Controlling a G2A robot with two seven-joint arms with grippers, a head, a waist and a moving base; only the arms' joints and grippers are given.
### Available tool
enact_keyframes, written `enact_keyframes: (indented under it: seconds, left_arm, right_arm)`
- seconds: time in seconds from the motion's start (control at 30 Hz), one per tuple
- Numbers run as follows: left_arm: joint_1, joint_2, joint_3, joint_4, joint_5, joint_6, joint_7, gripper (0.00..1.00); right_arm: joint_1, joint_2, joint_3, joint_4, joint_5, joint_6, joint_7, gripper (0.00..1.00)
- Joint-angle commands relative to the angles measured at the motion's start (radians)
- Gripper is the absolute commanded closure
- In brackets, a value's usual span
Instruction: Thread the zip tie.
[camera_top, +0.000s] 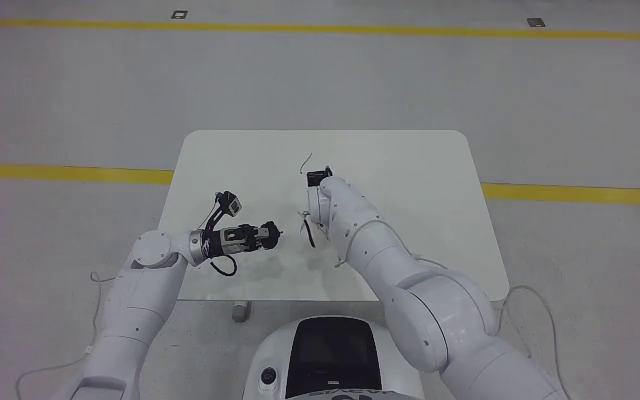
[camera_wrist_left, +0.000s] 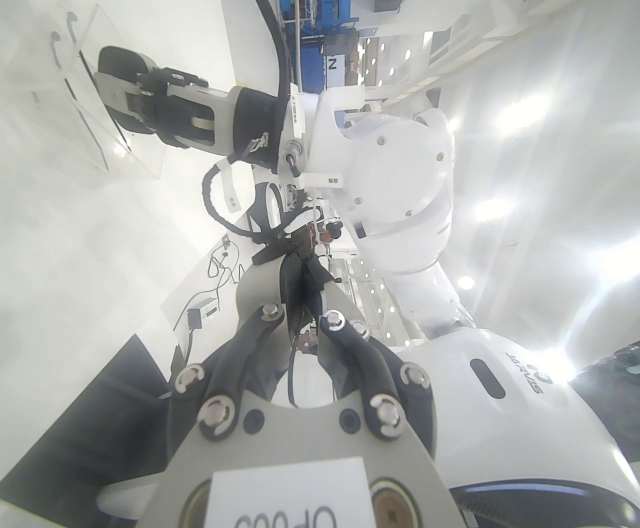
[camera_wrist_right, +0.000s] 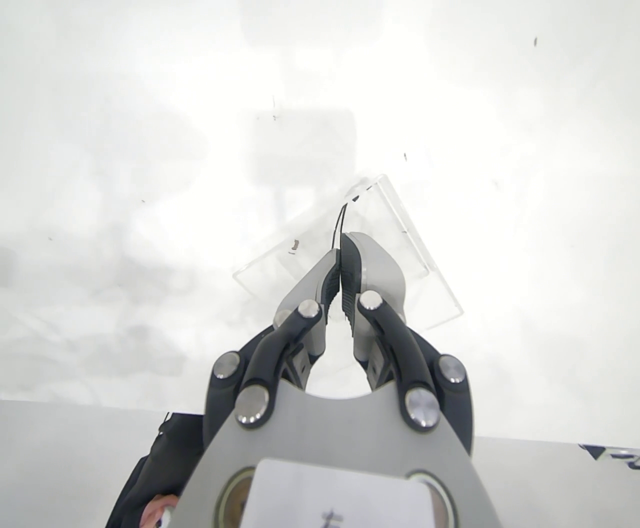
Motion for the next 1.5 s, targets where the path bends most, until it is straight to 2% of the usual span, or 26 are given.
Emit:
enact_keyframes:
  seconds: [0.0,0.17,0.3,0.43,0.6,0.7,0.97,1.03,1.17,1.33,1.47]
  left_arm:
    - [0.0,0.0,0.0,0.0,0.0,0.0,0.0,1.0]
    - [0.0,0.0,0.0,0.0,0.0,0.0,0.0,1.0]
    - [0.0,0.0,0.0,0.0,0.0,0.0,0.0,1.0]
    - [0.0,0.0,0.0,0.0,0.0,0.0,0.0,1.0]
    - [0.0,0.0,0.0,0.0,0.0,0.0,0.0,1.0]
    - [0.0,0.0,0.0,0.0,0.0,0.0,0.0,1.0]
    - [0.0,0.0,0.0,0.0,0.0,0.0,0.0,1.0]
    - [0.0,0.0,0.0,0.0,0.0,0.0,0.0,1.0]
    - [0.0,0.0,0.0,0.0,0.0,0.0,0.0,1.0]
    - [0.0,0.0,0.0,0.0,0.0,0.0,0.0,1.0]
    - [0.0,0.0,0.0,0.0,0.0,0.0,0.0,1.0]
  right_arm:
    - [-0.006,0.001,-0.002,-0.021,0.003,0.0,0.007,1.0]
    - [-0.037,0.005,-0.018,-0.101,0.014,0.0,0.027,1.0]
    - [-0.089,0.016,-0.037,-0.213,0.018,0.0,0.063,1.0]
    - [-0.169,0.037,-0.064,-0.373,0.012,0.0,0.124,1.0]
    - [-0.327,0.074,-0.123,-0.656,0.01,0.0,0.207,1.0]
    - [-0.412,0.096,-0.16,-0.807,0.046,-0.005,0.223,1.0]
    - [-0.412,0.096,-0.16,-0.807,0.046,-0.005,0.223,1.0]
    - [-0.421,0.107,-0.155,-0.818,0.075,-0.003,0.172,1.0]
    - [-0.48,0.125,-0.136,-0.956,0.151,-0.004,0.105,1.0]
    - [-0.602,0.157,-0.134,-1.154,0.244,-0.073,0.034,1.0]
    - [-0.694,0.191,-0.136,-1.28,0.359,-0.185,0.0,1.0]
